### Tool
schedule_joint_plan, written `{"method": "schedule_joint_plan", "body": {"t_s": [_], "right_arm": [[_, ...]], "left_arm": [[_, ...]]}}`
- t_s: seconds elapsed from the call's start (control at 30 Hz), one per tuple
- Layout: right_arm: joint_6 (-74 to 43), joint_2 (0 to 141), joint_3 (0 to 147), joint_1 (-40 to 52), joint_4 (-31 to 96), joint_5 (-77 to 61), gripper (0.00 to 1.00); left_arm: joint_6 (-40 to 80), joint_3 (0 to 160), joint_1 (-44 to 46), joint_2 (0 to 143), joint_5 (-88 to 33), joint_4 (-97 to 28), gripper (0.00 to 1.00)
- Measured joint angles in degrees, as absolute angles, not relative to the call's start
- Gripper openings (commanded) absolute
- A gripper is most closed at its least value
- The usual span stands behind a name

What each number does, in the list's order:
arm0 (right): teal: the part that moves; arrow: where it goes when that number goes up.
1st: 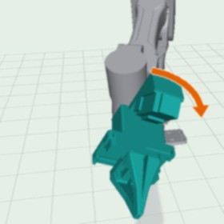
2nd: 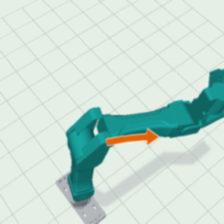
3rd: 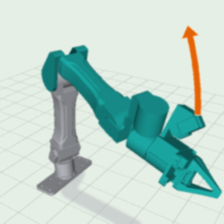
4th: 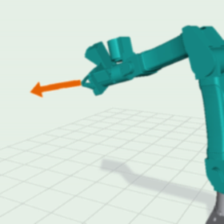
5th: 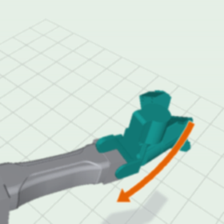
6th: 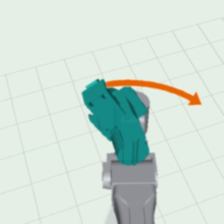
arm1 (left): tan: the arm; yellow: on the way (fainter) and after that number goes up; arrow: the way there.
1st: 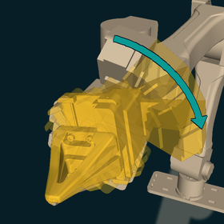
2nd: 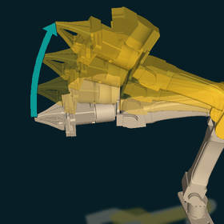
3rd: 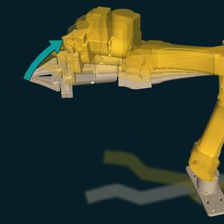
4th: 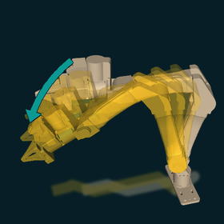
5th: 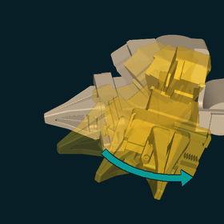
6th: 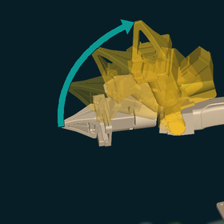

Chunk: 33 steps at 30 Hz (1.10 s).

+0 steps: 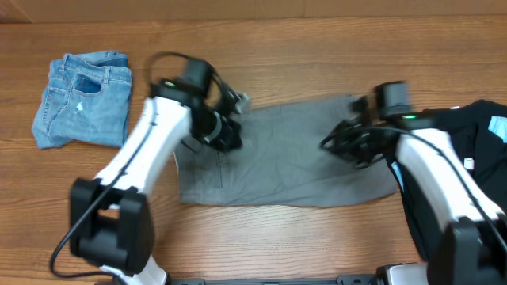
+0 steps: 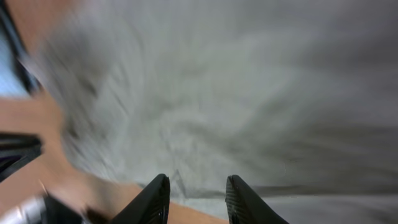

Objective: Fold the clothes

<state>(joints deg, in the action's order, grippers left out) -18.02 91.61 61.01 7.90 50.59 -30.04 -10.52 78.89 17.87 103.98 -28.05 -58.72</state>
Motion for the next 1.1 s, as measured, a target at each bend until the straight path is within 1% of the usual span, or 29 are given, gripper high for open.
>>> {"method": "schedule_joint_plan", "body": {"t_s": [0.07,0.13,0.2,0.3,0.47,0.6,0.67,0.77,0.87,0.97,1.1], "right_arm": [[-17.9,94.8,60.1,11.4,51.3,-29.0,0.33],[-18.1,98.0,59.7,12.9,52.7,-26.9,0.23],[-19.6,101.3,59.6,13.1,54.8,-23.7,0.19],[-22.6,104.3,59.5,11.2,57.9,-20.0,0.19],[-26.8,104.6,59.5,2.7,60.8,-15.6,0.19],[-27.3,104.6,59.5,-3.0,61.6,-14.7,0.20],[-26.7,104.6,59.6,-5.5,62.1,-15.1,0.22],[-23.7,104.6,60.1,-7.0,63.2,-17.3,0.24],[-19.2,103.7,61.5,-6.8,63.8,-22.1,0.28],[-13.3,99.0,62.9,-5.0,61.3,-32.1,0.28],[-11.2,95.3,64.0,-0.4,53.5,-40.7,0.29]], "left_arm": [[-9.9,74.9,19.9,105.6,-26.0,-57.5,0.09],[-9.1,71.4,20.6,107.1,-23.6,-56.7,0.08],[-8.5,68.5,20.3,107.9,-20.5,-56.4,0.07],[-7.1,66.3,18.9,108.0,-16.0,-57.2,0.07],[-5.0,66.0,12.6,108.0,-9.5,-58.7,0.06],[-3.8,66.1,5.8,108.0,-7.6,-58.7,0.04],[-3.3,66.5,3.2,108.0,-6.2,-59.4,0.04],[-3.1,69.6,-0.2,108.0,-4.8,-63.8,0.04],[-3.4,74.8,-2.1,107.9,-6.9,-67.1,0.04],[-4.7,80.2,-2.2,106.1,-14.2,-67.2,0.04],[-6.4,81.6,0.8,103.1,-26.9,-60.2,0.04]]}}
